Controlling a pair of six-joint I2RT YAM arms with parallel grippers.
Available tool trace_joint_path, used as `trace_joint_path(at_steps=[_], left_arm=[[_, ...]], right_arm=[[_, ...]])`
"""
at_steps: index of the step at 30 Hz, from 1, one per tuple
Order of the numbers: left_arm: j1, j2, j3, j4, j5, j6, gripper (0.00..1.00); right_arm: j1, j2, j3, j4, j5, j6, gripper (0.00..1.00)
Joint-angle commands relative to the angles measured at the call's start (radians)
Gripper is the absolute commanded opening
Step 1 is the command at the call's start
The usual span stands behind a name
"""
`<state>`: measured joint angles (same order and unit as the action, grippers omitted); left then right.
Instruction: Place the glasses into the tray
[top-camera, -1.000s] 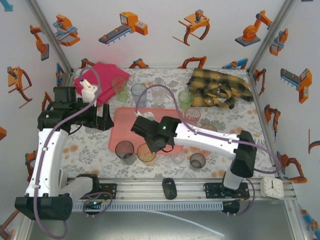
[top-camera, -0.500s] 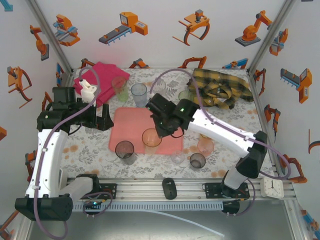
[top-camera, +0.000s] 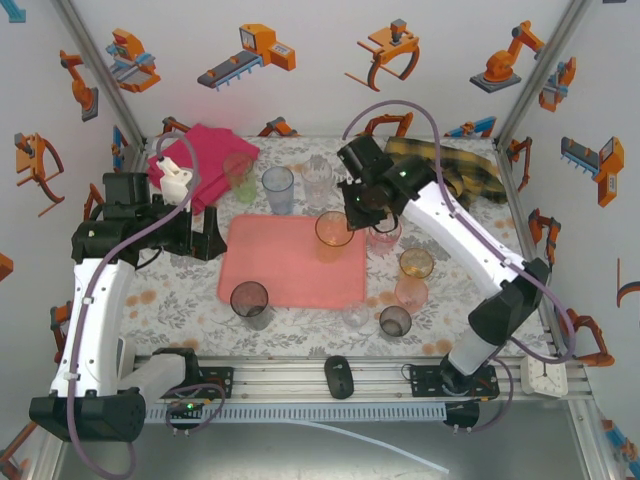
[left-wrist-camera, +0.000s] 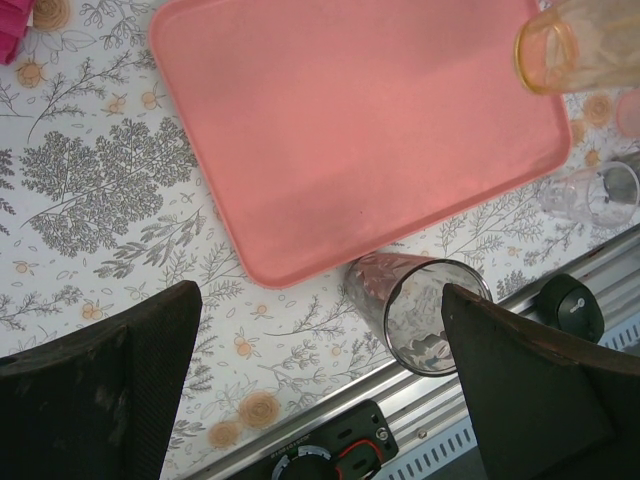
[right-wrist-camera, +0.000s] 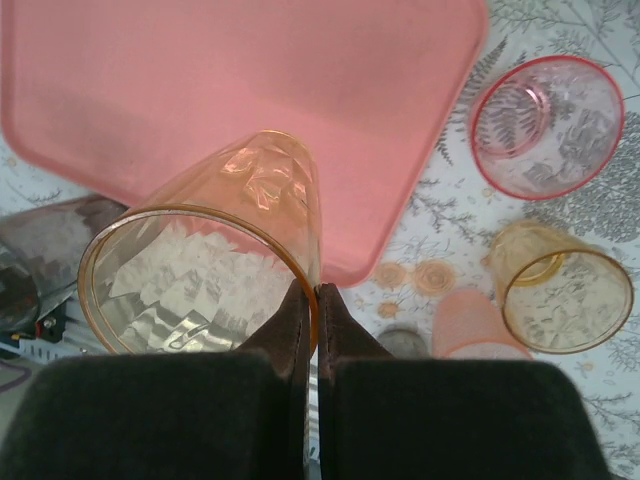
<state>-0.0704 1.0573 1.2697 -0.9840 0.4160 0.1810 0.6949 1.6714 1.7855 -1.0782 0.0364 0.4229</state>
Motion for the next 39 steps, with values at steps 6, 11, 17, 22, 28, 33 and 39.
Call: trace_joint_path(at_steps=[6,11,17,22,28,33,39], left_arm=[[0.006,-0.019,-0.004,-0.015,0.018,0.020,0.97],[0.007,-0.020,-0.018,-0.005,0.018,0.020,0.97],[0.006,-0.017,-0.021,-0.002,0.018,0.018,0.97],[0.006,-0.014,-0.029,0.001,0.019,0.019,0.97],[0.006,-0.012,-0.032,0.002,0.017,0.017,0.97],[0.006,-0.012,-0.034,0.002,0.018,0.015,0.97],[0.008,-0.013,-0.037,0.000,0.019,0.016,0.97]], right_arm=[[-0.037,0.072,0.053,0.033,-0.052,-0.063,0.00],[-0.057,0.107,0.057,0.039,-0.037,-0.082,0.00],[-0.100,0.113,0.046,0.074,-0.011,-0.088,0.00],[-0.134,0.129,0.028,0.117,-0.004,-0.090,0.00],[-0.168,0.151,-0.002,0.172,-0.003,-0.087,0.00],[-0.173,0.171,-0.017,0.191,0.045,-0.093,0.00],[-0.188,0.184,-0.047,0.203,0.057,-0.103,0.00]])
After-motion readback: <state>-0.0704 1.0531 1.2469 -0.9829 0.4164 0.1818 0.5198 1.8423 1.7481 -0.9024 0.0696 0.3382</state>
